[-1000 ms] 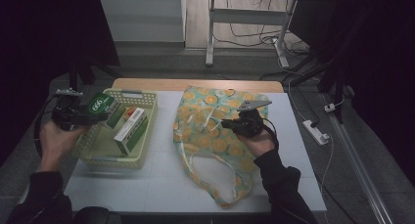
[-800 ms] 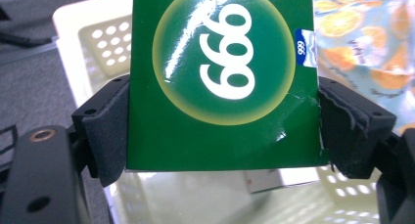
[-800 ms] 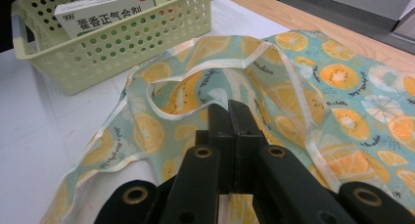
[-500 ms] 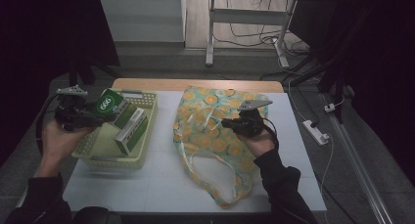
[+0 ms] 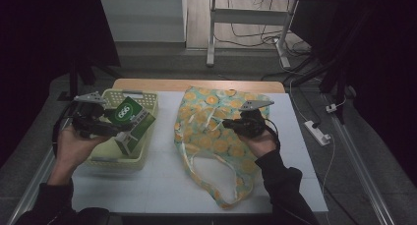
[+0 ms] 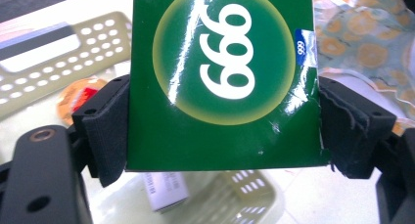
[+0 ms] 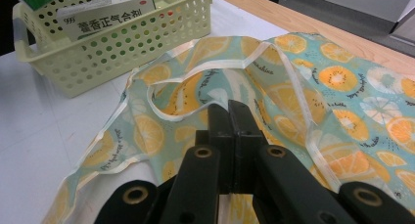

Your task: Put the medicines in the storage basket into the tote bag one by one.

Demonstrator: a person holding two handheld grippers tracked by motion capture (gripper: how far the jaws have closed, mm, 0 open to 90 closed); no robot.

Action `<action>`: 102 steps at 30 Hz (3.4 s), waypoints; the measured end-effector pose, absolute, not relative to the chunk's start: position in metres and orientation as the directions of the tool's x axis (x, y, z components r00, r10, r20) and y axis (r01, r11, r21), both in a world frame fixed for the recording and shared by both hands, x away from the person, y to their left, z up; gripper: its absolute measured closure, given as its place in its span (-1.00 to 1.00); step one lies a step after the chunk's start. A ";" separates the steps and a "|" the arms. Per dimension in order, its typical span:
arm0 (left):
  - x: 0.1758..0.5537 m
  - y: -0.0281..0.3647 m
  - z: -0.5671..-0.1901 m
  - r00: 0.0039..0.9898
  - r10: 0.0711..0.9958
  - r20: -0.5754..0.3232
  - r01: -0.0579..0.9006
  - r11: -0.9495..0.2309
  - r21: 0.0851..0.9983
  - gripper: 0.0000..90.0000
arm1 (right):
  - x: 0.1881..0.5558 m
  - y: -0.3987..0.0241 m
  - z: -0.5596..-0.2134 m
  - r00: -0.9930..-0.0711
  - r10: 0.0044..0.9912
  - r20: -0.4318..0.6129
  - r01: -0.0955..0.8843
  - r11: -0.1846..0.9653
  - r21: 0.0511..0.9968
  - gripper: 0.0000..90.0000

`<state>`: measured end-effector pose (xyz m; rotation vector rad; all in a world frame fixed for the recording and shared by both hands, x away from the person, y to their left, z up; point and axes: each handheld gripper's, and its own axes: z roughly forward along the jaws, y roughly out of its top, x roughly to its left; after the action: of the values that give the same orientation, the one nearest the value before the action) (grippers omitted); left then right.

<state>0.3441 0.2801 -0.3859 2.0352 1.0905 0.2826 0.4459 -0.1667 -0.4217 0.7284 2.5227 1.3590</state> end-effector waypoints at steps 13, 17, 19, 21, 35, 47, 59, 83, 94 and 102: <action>0.338 0.236 -0.394 0.695 0.701 -0.158 0.563 -0.394 0.727 -0.60 | 0.446 -0.167 -0.422 -0.863 0.501 0.068 0.333 0.462 0.822 0.99; 0.337 0.222 -0.399 0.721 0.674 -0.161 0.551 -0.417 0.723 -0.60 | 0.446 -0.167 -0.422 -0.864 0.499 0.069 0.332 0.461 0.823 0.99; 0.337 0.216 -0.401 0.731 0.663 -0.160 0.545 -0.426 0.722 -0.60 | 0.445 -0.166 -0.422 -0.864 0.500 0.069 0.332 0.460 0.824 0.99; 0.337 0.210 -0.403 0.741 0.653 -0.159 0.540 -0.439 0.718 -0.60 | 0.445 -0.167 -0.422 -0.864 0.499 0.069 0.331 0.460 0.824 0.99; 0.342 0.162 -0.415 0.808 0.565 -0.166 0.501 -0.512 0.698 -0.60 | 0.445 -0.167 -0.421 -0.864 0.499 0.068 0.329 0.456 0.827 0.99; 0.352 0.124 -0.434 0.838 0.511 -0.192 0.492 -0.556 0.670 -0.60 | 0.445 -0.167 -0.421 -0.864 0.498 0.069 0.328 0.454 0.828 0.99; 0.365 0.091 -0.448 0.854 0.488 -0.179 0.475 -0.593 0.650 -0.60 | 0.444 -0.167 -0.419 -0.863 0.499 0.073 0.328 0.445 0.834 0.99; 0.399 0.050 -0.458 0.842 0.519 -0.148 0.490 -0.620 0.613 -0.61 | 0.443 -0.165 -0.420 -0.870 0.488 0.077 0.322 0.441 0.838 0.99; 0.421 0.041 -0.460 0.809 0.574 -0.127 0.523 -0.603 0.603 -0.61 | 0.441 -0.163 -0.420 -0.873 0.482 0.080 0.320 0.440 0.839 0.99; 0.434 0.036 -0.459 0.784 0.612 -0.104 0.535 -0.582 0.613 -0.61 | 0.440 -0.162 -0.419 -0.875 0.477 0.077 0.314 0.441 0.841 0.99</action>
<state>0.4344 0.0365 -0.4590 2.3281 0.8480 0.1557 0.4403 -0.1622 -0.4190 0.6981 2.5165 1.4125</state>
